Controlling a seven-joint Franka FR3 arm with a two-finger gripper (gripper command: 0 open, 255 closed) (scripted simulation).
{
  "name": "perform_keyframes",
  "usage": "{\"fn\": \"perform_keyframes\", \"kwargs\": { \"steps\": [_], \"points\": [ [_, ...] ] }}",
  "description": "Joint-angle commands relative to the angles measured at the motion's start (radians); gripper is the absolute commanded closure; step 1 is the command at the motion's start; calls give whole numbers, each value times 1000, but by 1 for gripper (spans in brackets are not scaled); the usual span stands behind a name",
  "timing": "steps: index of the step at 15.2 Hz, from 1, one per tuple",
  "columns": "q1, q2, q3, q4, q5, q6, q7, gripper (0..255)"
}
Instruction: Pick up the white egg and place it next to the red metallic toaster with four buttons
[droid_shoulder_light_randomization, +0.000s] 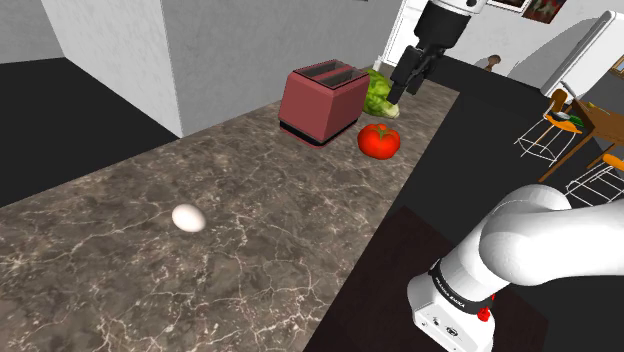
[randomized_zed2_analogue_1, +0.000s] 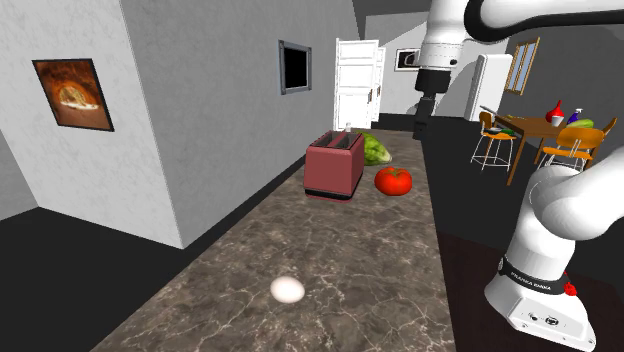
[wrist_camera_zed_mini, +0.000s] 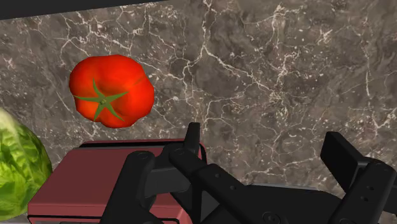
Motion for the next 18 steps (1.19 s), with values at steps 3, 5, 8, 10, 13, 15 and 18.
{"fn": "perform_keyframes", "kwargs": {
  "steps": [3,5,8,10,13,15,18],
  "points": [
    [15,28,42,-10,16,40,32,0],
    [28,61,85,-15,31,80,64,0],
    [46,120,149,-14,47,140,113,0],
    [56,164,193,-7,54,179,146,0],
    [66,238,258,10,55,236,198,0],
    [70,293,302,28,49,273,236,0],
    [72,382,369,62,29,324,296,0]
  ]
}}
